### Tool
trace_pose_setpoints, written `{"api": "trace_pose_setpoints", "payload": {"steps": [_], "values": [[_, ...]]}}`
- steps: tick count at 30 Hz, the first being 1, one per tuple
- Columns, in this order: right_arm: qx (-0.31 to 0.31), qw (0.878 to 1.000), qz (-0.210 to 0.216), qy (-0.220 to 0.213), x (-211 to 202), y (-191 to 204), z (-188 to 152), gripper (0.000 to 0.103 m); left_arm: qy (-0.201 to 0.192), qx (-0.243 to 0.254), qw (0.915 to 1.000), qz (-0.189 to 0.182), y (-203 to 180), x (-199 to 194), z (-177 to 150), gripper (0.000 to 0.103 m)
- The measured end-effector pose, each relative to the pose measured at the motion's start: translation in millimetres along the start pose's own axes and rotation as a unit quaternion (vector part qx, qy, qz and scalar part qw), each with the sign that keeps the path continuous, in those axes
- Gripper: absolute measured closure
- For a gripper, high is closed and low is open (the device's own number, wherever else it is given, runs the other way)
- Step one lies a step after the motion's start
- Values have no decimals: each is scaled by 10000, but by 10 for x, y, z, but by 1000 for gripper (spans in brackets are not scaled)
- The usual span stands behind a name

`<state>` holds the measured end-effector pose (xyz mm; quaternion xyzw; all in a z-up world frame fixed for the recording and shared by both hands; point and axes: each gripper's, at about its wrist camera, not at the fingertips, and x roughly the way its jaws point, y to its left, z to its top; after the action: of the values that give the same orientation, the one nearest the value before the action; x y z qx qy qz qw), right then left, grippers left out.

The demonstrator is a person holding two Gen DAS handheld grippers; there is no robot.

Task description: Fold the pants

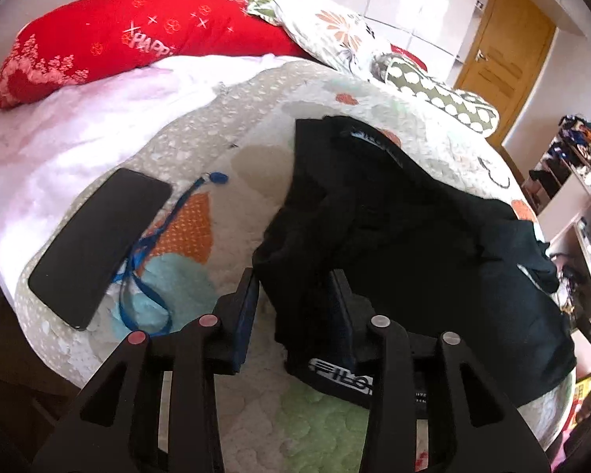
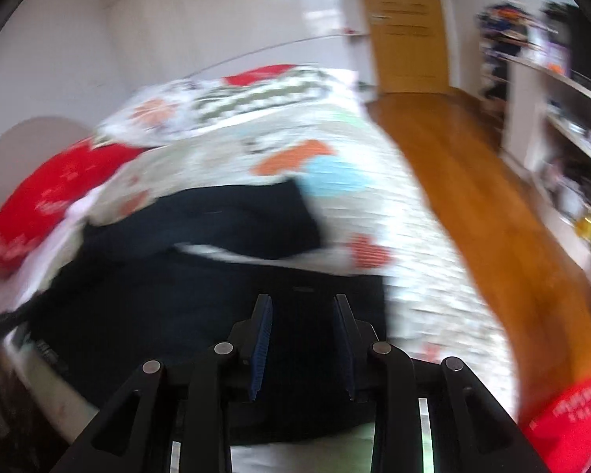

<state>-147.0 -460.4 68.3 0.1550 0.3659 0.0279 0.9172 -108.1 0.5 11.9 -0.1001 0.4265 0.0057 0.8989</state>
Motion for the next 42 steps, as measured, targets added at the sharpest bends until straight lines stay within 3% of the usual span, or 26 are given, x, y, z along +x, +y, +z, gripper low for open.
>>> {"api": "trace_pose_setpoints", "payload": {"steps": [3, 5, 8, 11, 12, 13, 14, 18, 22, 26, 30, 33, 37, 38, 39, 41, 42], "values": [[-165, 9981, 449, 385, 334, 215, -145, 71, 377, 9, 9992, 114, 38, 241, -97, 66], [-299, 9952, 380, 849, 630, 278, -257, 66, 575, -32, 9983, 14, 101, 391, -166, 64], [-552, 9954, 292, 733, 589, 375, -195, 61, 605, 50, 9981, -92, 135, 313, -60, 63], [-544, 9959, 429, 575, 526, 379, -3, 60, 363, -74, 9993, -85, 196, 141, 192, 60], [-573, 9963, 409, 491, 503, 373, 42, 57, 265, -103, 9995, -134, 202, 93, 285, 54], [-608, 9966, 375, 402, 518, 372, 110, 55, 136, -154, 9995, -250, 201, 47, 405, 33], [-627, 9969, 334, 338, 534, 366, 174, 55, 28, -227, 9989, -402, 194, 22, 508, 21], [-460, 9978, 329, 354, 626, 357, 375, 55, 153, -358, 9948, -944, 31, 123, 869, 21], [-215, 9985, 422, 280, 609, 326, 511, 55, 511, -422, 9914, -1128, -269, 495, 1152, 21], [148, 9996, 182, 179, 574, 161, 720, 54, 756, -395, 9906, -1073, -593, 883, 1296, 21], [47, 9998, 60, 184, 714, 77, 975, 44, 1010, -300, 9907, -866, -803, 1187, 1351, 21], [29, 9993, -112, 343, 905, -45, 1082, 37, 1088, -238, 9914, -683, -883, 1359, 1386, 21], [78, 9965, -258, 796, 1347, -230, 1112, 36, 1387, -237, 9879, -659, -940, 1649, 1392, 21], [52, 9958, -178, 901, 1450, -243, 1087, 48, 1443, -237, 9868, -698, -939, 1705, 1385, 25], [-13, 9961, -108, 880, 1514, -236, 1071, 71, 1454, -221, 9869, -661, -938, 1762, 1382, 33], [-4, 9978, 0, 667, 1481, -220, 1101, 86, 1378, -106, 9896, -391, -952, 1789, 1393, 84], [24, 9985, 84, 546, 1431, -208, 1143, 88, 1358, -139, 9897, -437, -929, 1771, 1418, 86]]}}
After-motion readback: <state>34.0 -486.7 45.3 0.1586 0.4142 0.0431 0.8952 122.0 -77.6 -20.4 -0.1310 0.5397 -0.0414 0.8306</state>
